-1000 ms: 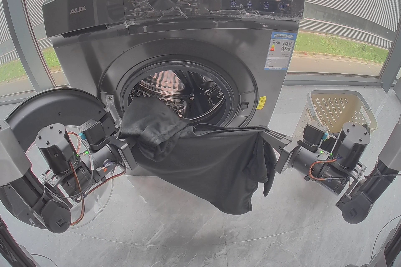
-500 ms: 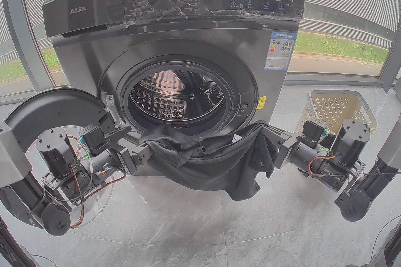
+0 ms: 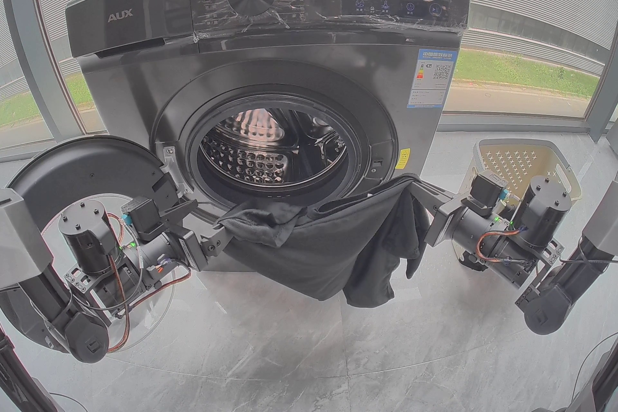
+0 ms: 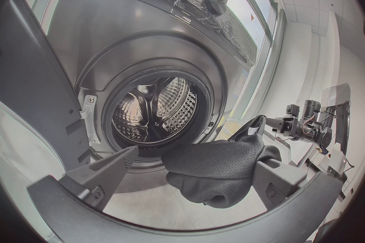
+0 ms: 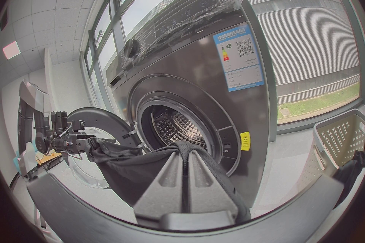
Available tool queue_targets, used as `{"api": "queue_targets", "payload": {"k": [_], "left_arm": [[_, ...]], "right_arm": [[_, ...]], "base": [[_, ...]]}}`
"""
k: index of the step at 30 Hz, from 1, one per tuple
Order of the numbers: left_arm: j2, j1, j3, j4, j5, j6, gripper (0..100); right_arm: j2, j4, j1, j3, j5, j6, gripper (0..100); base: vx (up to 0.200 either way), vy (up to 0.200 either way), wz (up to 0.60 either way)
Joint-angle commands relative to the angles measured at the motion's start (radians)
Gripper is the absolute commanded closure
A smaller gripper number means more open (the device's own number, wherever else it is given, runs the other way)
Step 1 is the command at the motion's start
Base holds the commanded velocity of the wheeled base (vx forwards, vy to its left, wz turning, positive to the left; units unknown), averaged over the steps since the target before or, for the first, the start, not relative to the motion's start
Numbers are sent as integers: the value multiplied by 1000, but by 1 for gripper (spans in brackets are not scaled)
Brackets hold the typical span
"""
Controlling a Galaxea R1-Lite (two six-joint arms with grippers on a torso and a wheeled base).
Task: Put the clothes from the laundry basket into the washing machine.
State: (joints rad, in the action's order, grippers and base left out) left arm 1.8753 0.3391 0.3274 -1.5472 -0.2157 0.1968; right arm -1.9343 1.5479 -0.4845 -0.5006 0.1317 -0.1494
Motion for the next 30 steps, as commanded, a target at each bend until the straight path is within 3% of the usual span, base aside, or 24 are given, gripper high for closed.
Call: {"api": "queue_targets", "payload": {"k": [1, 8, 15, 23, 30], "left_arm": [[11, -9, -1, -1, 3, -2, 0], [2, -9, -34, -1, -13, -10, 0], [-4, 1, -80, -1, -59, -20, 0], [-1, 1, -80, -1, -63, -22, 0], [76, 63, -87, -1, -60, -85, 0]], "right_arm": [[-12, 0, 27, -1, -6, 2, 100], [-42, 0, 92, -22, -29, 5, 100], [-42, 0, 84, -32, -32, 5, 100], [-32, 0, 73, -45, -27, 5, 100], [12, 0, 29, -44, -24, 2, 100]], "base": [[0, 0, 0], [0, 0, 0], [0, 0, 0], [0, 0, 0], [0, 0, 0]]}}
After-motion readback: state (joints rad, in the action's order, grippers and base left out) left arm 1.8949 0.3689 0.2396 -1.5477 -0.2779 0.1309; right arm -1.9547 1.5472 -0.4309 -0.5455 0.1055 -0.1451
